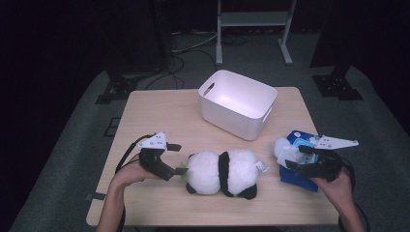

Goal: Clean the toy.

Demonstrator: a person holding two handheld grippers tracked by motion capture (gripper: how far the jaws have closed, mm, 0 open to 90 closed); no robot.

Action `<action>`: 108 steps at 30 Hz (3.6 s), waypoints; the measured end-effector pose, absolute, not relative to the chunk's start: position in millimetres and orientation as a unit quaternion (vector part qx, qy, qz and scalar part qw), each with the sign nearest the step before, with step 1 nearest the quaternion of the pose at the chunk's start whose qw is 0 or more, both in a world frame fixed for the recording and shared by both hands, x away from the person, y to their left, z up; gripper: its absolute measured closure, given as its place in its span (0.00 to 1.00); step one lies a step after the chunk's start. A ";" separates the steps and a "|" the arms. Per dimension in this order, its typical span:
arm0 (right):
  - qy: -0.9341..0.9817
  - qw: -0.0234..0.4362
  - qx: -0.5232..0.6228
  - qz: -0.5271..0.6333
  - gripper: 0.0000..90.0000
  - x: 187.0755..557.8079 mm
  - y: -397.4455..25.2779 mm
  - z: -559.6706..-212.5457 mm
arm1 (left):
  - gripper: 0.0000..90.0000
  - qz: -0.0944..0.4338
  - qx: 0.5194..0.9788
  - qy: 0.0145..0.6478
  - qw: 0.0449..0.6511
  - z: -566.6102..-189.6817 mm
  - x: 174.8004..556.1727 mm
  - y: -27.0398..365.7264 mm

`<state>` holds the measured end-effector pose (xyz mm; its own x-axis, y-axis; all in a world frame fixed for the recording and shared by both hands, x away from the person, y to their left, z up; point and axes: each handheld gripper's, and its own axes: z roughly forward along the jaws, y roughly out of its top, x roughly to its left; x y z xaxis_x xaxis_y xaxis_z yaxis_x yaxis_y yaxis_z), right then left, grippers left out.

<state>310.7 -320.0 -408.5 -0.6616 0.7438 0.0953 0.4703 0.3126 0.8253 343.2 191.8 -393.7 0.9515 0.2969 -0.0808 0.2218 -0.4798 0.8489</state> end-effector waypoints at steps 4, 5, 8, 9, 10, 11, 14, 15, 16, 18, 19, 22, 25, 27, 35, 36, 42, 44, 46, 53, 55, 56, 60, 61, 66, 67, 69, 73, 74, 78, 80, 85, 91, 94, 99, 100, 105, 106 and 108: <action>0.809 0.147 0.386 0.417 0.18 323.9 -312.7 -414.3 | 0.09 0.040 0.862 0.156 0.481 -395.8 344.7 193.7; 0.811 0.147 0.390 0.411 0.18 326.5 -312.1 -416.1 | 0.09 0.039 0.861 0.155 0.482 -396.0 344.7 193.9; 0.822 0.145 0.397 0.383 0.25 333.4 -310.6 -423.9 | 0.09 0.038 0.863 0.152 0.481 -397.3 344.3 194.0; 0.822 0.145 0.397 0.383 0.25 333.4 -310.6 -423.9 | 0.09 0.038 0.863 0.152 0.481 -397.3 344.3 194.0; 0.823 0.146 0.398 0.378 0.27 334.1 -310.2 -425.1 | 0.09 0.036 0.862 0.153 0.482 -397.8 343.9 193.6; 0.824 0.146 0.399 0.374 0.32 334.9 -310.2 -427.0 | 0.09 0.036 0.862 0.152 0.482 -397.9 343.7 193.2; 0.827 0.153 0.406 0.357 0.49 336.1 -312.5 -431.1 | 0.09 0.032 0.861 0.149 0.486 -398.5 342.5 190.1; 0.827 0.153 0.406 0.357 0.49 336.1 -312.5 -431.1 | 0.09 0.032 0.861 0.146 0.485 -398.7 342.2 188.8; 0.828 0.156 0.406 0.353 0.52 336.0 -312.9 -432.1 | 0.09 0.032 0.863 0.143 0.484 -398.9 341.9 187.6; 0.833 0.163 0.408 0.337 0.63 336.0 -312.2 -434.6 | 0.09 0.032 0.865 0.139 0.481 -399.2 341.3 184.7; 0.833 0.163 0.408 0.337 0.63 336.0 -312.2 -434.6 | 0.09 0.032 0.865 0.139 0.481 -399.2 341.3 184.7; 0.833 0.171 0.410 0.328 0.73 336.0 -312.2 -434.9 | 0.09 0.032 0.864 0.138 0.483 -399.1 340.5 183.7; 0.832 0.173 0.415 0.325 0.82 337.1 -313.8 -434.2 | 0.09 0.035 0.865 0.136 0.481 -398.4 339.3 183.4; 0.831 0.170 0.416 0.327 0.89 337.3 -315.8 -433.8 | 0.09 0.036 0.865 0.134 0.483 -398.2 338.7 183.2; 0.821 0.160 0.420 0.352 0.96 333.4 -323.2 -428.0 | 0.09 0.033 0.867 0.131 0.480 -401.5 338.4 180.5; 0.821 0.160 0.420 0.352 0.96 333.4 -323.2 -428.0 | 0.09 0.033 0.867 0.130 0.480 -401.4 338.1 180.2; 0.812 0.154 0.420 0.375 0.96 329.1 -329.3 -417.2 | 0.09 0.033 0.867 0.127 0.481 -400.6 337.7 179.8; 0.805 0.150 0.421 0.390 0.96 327.5 -332.7 -410.1 | 0.09 0.032 0.868 0.127 0.480 -401.5 337.3 179.1; 0.803 0.148 0.422 0.394 0.96 327.2 -333.5 -408.2 | 0.09 0.032 0.868 0.127 0.479 -401.8 337.2 178.9; 0.793 0.150 0.416 0.420 0.96 325.5 -336.4 -386.0 | 0.09 0.030 0.870 0.124 0.475 -402.8 337.1 178.1; 0.792 0.151 0.410 0.426 0.96 325.2 -334.6 -376.7 | 0.09 0.029 0.871 0.123 0.475 -403.4 336.5 177.6; 0.793 0.152 0.405 0.429 0.96 325.2 -333.5 -373.6 | 0.09 0.029 0.871 0.123 0.474 -403.7 336.3 177.2; 0.796 0.148 0.395 0.435 0.96 324.0 -326.7 -364.9 | 0.09 0.027 0.872 0.122 0.473 -404.5 336.2 176.4; 0.799 0.144 0.386 0.438 0.96 323.1 -319.2 -359.9 | 0.09 0.027 0.873 0.120 0.473 -404.6 336.1 176.1; 0.816 0.129 0.353 0.440 0.96 321.7 -294.7 -352.7 | 0.09 0.026 0.872 0.121 0.473 -405.3 335.9 175.6; 0.816 0.129 0.353 0.440 0.96 321.7 -294.7 -352.7 | 0.09 0.026 0.873 0.120 0.472 -405.6 335.9 175.6; 0.823 0.118 0.338 0.442 0.96 320.6 -281.8 -351.9 | 0.09 0.027 0.875 0.119 0.468 -406.2 336.2 175.6; 0.834 0.100 0.310 0.445 0.96 317.5 -258.2 -352.0 | 0.09 0.023 0.875 0.122 0.468 -409.3 336.6 174.0; 0.841 0.092 0.292 0.445 0.96 315.8 -246.4 -351.2 | 0.09 0.020 0.877 0.120 0.465 -411.0 336.9 172.2; 0.852 0.076 0.263 0.446 0.96 314.5 -222.4 -349.6 | 0.09 0.017 0.879 0.117 0.461 -414.4 337.3 167.7; 0.856 0.073 0.256 0.443 0.96 314.7 -216.0 -349.3 | 0.09 0.015 0.879 0.119 0.461 -415.4 337.2 166.5; 0.871 0.057 0.223 0.434 0.96 319.1 -184.5 -348.5 | 0.09 0.015 0.878 0.118 0.463 -418.6 337.5 162.8; 0.889 0.036 0.185 0.417 0.96 322.8 -143.6 -348.2 | 0.09 0.016 0.879 0.116 0.462 -419.1 338.3 162.7; 0.895 0.028 0.170 0.411 0.96 323.6 -129.4 -348.6 | 0.09 0.017 0.879 0.116 0.461 -419.4 338.0 162.2; 0.905 0.015 0.142 0.400 0.96 323.4 -106.3 -352.1 | 0.08 0.017 0.880 0.114 0.460 -419.5 337.9 162.4; 0.906 0.013 0.142 0.399 0.96 323.2 -104.8 -352.5 | 0.08 0.017 0.880 0.114 0.460 -419.5 337.9 162.4; 0.905 0.016 0.150 0.399 0.96 323.4 -113.0 -351.1 | 0.08 0.017 0.880 0.114 0.460 -419.6 338.0 162.4; 0.903 0.022 0.157 0.400 0.96 322.5 -122.7 -348.8 | 0.08 0.018 0.881 0.114 0.459 -419.6 338.0 162.2; 0.900 0.027 0.164 0.403 0.96 320.8 -133.3 -346.7 | 0.08 0.018 0.881 0.114 0.459 -419.5 337.9 162.0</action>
